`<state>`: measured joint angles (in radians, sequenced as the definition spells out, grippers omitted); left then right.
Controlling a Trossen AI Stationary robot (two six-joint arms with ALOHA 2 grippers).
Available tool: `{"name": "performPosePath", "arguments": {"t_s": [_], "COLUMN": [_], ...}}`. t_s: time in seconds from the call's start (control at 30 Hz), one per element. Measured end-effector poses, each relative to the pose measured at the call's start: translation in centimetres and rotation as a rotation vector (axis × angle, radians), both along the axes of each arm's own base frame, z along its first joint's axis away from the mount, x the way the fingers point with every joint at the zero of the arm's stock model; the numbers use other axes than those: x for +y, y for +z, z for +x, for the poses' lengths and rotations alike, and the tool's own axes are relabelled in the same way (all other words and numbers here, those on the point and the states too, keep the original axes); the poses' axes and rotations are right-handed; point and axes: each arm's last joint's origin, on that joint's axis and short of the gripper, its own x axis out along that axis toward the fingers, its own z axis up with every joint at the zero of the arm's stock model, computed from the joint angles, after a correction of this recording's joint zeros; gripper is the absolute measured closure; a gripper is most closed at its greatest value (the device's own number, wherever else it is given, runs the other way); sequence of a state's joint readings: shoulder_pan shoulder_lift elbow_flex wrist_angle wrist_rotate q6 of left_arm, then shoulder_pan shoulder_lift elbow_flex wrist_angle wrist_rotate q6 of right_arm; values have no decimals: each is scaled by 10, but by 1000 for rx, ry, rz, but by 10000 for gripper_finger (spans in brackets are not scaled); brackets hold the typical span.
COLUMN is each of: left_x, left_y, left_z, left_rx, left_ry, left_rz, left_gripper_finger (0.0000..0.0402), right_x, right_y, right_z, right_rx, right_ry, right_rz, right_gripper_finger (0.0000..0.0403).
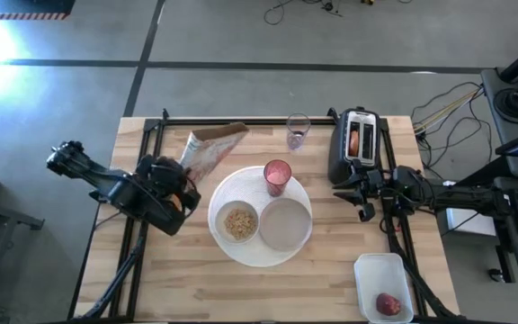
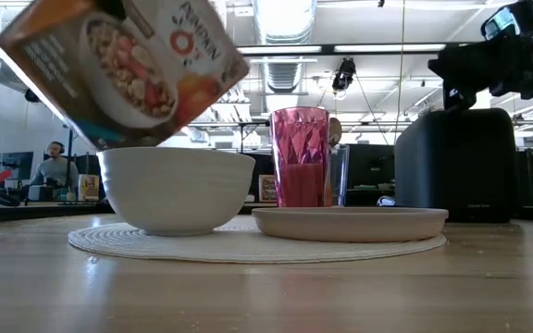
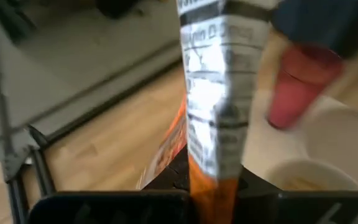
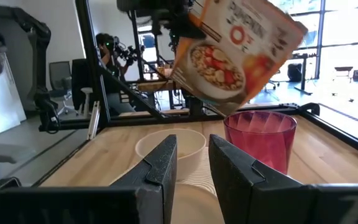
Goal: Arrange a breakfast setting
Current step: Pour the cereal from the orange cereal box into the white bowl
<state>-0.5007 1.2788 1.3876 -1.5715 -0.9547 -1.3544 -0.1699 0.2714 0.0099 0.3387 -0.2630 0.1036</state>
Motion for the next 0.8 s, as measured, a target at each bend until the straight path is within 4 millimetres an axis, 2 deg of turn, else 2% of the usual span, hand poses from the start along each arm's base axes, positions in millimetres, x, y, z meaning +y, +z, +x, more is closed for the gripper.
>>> {"name": "performPosePath", "arguments": {"t_s": [0.33, 0.5, 0.67, 0.8], "left_x": [16, 29, 44, 55], "left_y": [-69, -102, -130, -144], "left_z": [-19, -29, -37, -44], "left_rx": [-184, -213, -231, -221], "left_ry": [178, 272, 384, 465], "left_rz": [210, 234, 266, 283], "left_gripper_finger": [401, 402, 402, 402], "right_x": [0, 0, 0, 0], "right_y": [0, 1, 0, 0], "right_z": [0, 0, 0, 0], "right_rx": [0, -4, 0, -1], "right_ry": [0, 0, 0, 0], "right_rz": [-3, 25, 4, 8], "right_gripper_finger": [319, 319, 319, 319]}}
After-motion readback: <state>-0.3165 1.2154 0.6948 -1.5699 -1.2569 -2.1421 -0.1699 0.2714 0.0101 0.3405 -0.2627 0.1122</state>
